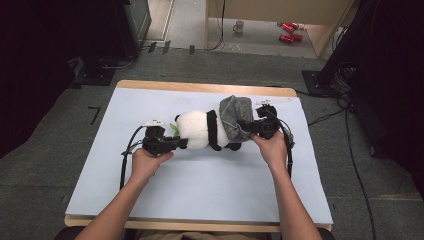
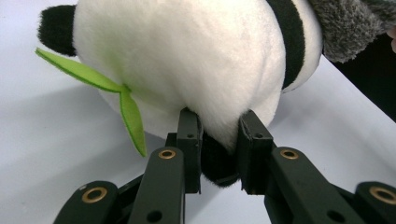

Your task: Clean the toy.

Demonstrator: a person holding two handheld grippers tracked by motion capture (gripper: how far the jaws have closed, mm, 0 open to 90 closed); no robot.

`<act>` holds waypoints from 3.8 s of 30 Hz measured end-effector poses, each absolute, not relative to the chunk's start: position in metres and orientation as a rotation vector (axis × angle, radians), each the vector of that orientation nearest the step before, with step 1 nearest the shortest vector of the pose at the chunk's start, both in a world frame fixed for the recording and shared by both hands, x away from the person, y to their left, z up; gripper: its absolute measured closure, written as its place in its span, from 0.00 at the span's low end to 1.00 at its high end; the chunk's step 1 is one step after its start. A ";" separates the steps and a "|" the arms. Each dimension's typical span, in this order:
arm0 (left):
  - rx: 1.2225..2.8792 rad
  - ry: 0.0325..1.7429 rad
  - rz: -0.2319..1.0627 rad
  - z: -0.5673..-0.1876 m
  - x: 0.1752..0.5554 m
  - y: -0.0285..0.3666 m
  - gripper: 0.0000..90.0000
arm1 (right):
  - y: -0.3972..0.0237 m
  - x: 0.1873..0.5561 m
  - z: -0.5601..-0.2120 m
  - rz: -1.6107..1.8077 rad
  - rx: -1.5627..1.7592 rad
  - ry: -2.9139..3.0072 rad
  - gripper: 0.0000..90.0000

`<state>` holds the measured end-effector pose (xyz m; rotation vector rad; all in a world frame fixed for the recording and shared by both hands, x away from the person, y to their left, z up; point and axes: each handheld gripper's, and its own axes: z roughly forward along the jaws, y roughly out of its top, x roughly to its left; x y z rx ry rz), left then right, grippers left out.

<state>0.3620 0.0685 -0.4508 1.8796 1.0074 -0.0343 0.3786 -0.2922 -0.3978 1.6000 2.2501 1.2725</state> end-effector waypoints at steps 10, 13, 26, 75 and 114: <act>1.873 1.020 -0.032 -0.451 0.363 0.068 0.83 | -0.313 0.380 -0.405 1.192 1.689 2.195 0.90; 1.867 1.023 -0.038 -0.452 0.364 0.069 0.83 | -0.320 0.378 -0.400 1.234 1.708 2.172 0.90; 1.863 1.021 -0.036 -0.451 0.361 0.067 0.82 | -0.287 0.364 -0.358 1.455 1.523 2.217 0.90; 1.879 1.018 -0.028 -0.450 0.361 0.074 0.82 | -0.249 0.375 -0.397 1.315 1.482 2.389 0.90; 1.852 0.789 0.136 -0.434 0.371 0.096 0.42 | -0.293 0.379 -0.409 1.254 1.599 2.256 0.90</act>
